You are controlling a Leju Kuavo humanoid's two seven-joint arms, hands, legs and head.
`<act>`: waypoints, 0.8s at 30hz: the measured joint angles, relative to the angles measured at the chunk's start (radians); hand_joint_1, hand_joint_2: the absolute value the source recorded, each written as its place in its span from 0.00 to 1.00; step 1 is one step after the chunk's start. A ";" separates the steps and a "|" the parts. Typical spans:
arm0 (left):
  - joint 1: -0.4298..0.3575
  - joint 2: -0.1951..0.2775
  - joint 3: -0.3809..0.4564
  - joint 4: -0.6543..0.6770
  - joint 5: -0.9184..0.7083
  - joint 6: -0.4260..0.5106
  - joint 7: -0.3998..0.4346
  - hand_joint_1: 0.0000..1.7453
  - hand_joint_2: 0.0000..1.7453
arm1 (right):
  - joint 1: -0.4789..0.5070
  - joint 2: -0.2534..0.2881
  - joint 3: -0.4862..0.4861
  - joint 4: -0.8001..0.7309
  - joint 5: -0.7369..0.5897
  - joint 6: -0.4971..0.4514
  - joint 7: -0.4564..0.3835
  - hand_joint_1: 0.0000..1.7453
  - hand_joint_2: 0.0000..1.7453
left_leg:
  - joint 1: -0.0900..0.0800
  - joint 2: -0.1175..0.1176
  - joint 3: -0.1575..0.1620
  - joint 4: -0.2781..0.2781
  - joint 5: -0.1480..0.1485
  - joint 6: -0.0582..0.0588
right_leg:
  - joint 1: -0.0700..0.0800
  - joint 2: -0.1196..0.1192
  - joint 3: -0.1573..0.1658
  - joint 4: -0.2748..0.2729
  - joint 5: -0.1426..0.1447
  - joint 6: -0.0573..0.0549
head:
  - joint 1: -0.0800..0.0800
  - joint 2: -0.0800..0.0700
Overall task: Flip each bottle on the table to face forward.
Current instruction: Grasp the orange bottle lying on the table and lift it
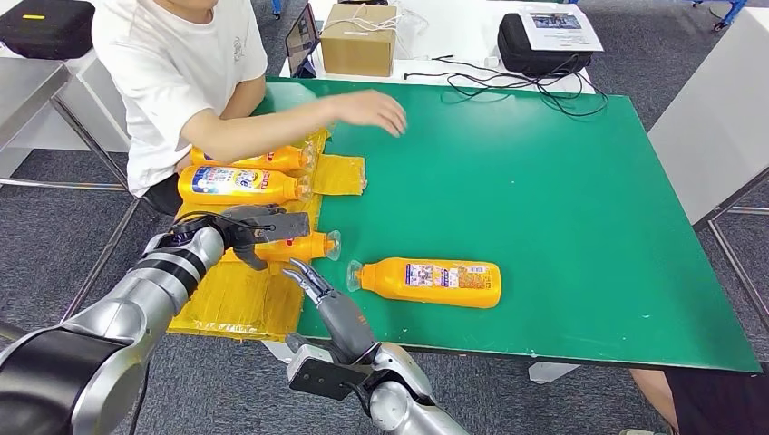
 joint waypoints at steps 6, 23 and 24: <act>-0.005 0.013 0.044 -0.038 0.175 -0.009 -0.191 0.00 1.00 | 0.003 -0.002 0.000 0.000 -0.008 0.000 -0.016 0.00 0.00 | 0.000 0.000 0.000 0.000 0.000 0.000 | 0.000 0.000 0.000 0.000 0.000 0.000 | 0.000 0.000; 0.071 0.093 0.115 -0.360 0.665 -0.099 -0.316 0.00 1.00 | 0.003 -0.023 -0.010 0.011 0.007 -0.067 -0.027 0.00 0.00 | 0.000 0.000 0.000 0.000 0.000 0.000 | 0.000 0.000 0.000 0.000 0.000 0.000 | 0.000 0.000; 0.114 0.092 0.119 -0.427 0.703 -0.087 -0.326 0.00 1.00 | 0.004 -0.029 -0.018 0.001 0.018 -0.078 -0.024 0.00 0.00 | -0.001 0.000 0.000 0.000 0.000 0.000 | -0.001 0.000 0.000 0.000 0.000 0.000 | 0.000 0.000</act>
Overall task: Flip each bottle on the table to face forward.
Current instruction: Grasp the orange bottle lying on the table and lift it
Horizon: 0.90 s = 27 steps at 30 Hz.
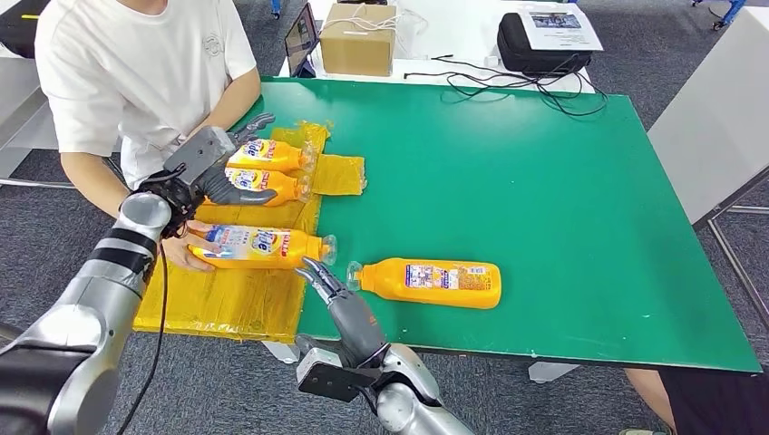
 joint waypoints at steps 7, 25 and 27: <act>0.365 -0.055 0.027 -0.477 0.140 0.111 -0.011 0.00 1.00 | 0.049 -0.056 -0.097 -0.133 0.068 -0.019 0.043 0.00 0.25 | -0.001 0.001 -0.001 0.000 -0.002 0.001 | -0.001 0.000 0.000 -0.002 -0.001 0.000 | 0.000 0.000; 0.759 -0.251 0.110 -0.862 0.165 0.399 -0.043 0.00 1.00 | 0.022 -0.268 -0.280 -0.185 0.538 -0.080 0.302 0.00 1.00 | -0.001 -0.001 -0.001 0.000 -0.002 0.002 | 0.000 0.000 0.001 -0.003 0.000 0.002 | 0.000 0.000; 0.766 -0.253 0.110 -0.867 0.149 0.405 -0.040 0.00 1.00 | 0.022 -0.275 -0.284 -0.186 0.546 -0.069 0.310 0.00 1.00 | -0.001 -0.001 -0.001 0.000 -0.002 0.002 | 0.000 0.000 0.001 -0.003 0.000 0.002 | 0.000 0.000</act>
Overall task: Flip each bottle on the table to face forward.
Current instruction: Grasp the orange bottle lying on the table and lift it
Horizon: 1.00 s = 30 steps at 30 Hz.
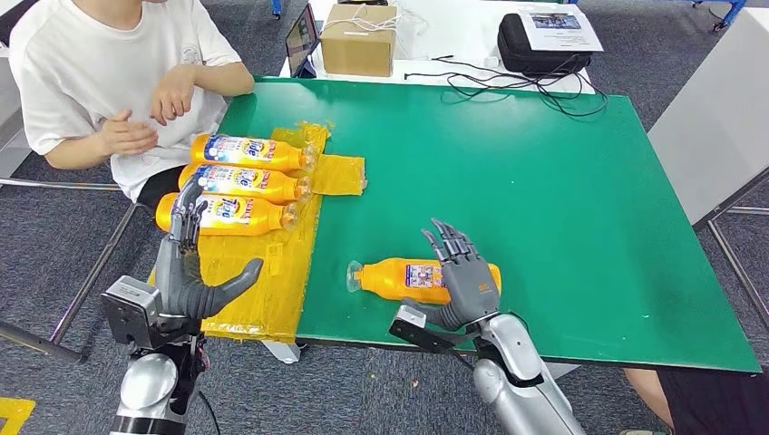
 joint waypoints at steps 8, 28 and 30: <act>0.063 -0.027 -0.070 -0.003 -0.149 -0.004 -0.010 0.00 1.00 | -0.047 -0.044 -0.005 0.107 0.039 0.102 0.052 0.00 1.00 | 0.000 0.000 0.000 0.000 0.000 0.000 | 0.000 0.000 0.000 0.000 0.000 0.000 | 0.000 0.000; 0.066 -0.039 -0.099 0.049 -0.135 -0.011 0.087 0.00 1.00 | -0.202 -0.017 0.012 0.342 0.125 0.199 0.243 0.57 1.00 | 0.000 0.000 0.002 0.000 0.001 0.001 | 0.000 0.000 0.002 0.000 0.001 0.001 | 0.000 0.000; 0.068 -0.039 -0.097 0.049 -0.104 -0.041 0.111 0.00 1.00 | -0.228 -0.008 0.018 0.370 0.126 0.238 0.263 1.00 1.00 | 0.000 0.000 0.002 0.000 0.001 0.002 | 0.000 0.000 0.003 0.000 0.001 0.001 | 0.000 0.000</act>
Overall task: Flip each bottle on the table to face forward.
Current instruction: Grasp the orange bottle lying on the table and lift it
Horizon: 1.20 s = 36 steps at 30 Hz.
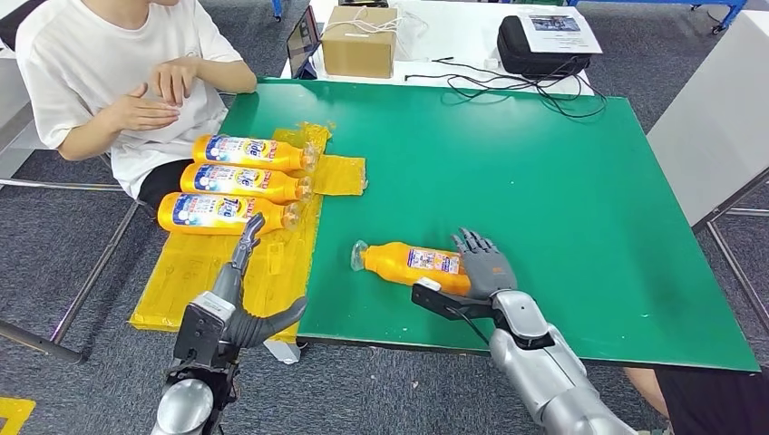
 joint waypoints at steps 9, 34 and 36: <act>-0.003 0.003 0.020 0.018 0.112 -0.082 0.079 0.00 1.00 | -0.128 0.033 0.039 0.166 -0.037 0.121 0.021 1.00 1.00 | 0.000 0.000 0.004 0.000 0.000 0.000 | 0.000 0.000 0.003 0.000 0.000 0.000 | 0.000 0.000; -0.044 0.040 0.017 0.100 0.177 -0.118 0.079 0.00 1.00 | 0.095 0.036 -0.068 0.018 -0.588 0.050 -0.429 1.00 1.00 | 0.001 0.002 0.015 0.000 -0.005 -0.002 | 0.001 0.001 0.012 -0.001 -0.001 -0.001 | 0.000 0.000; -0.040 0.033 0.013 0.115 0.239 -0.147 0.066 0.00 1.00 | 0.188 0.060 -0.086 -0.103 -0.659 0.018 -0.445 1.00 1.00 | 0.001 0.001 0.013 0.000 -0.005 -0.002 | 0.001 0.001 0.011 -0.001 -0.002 -0.001 | 0.000 0.000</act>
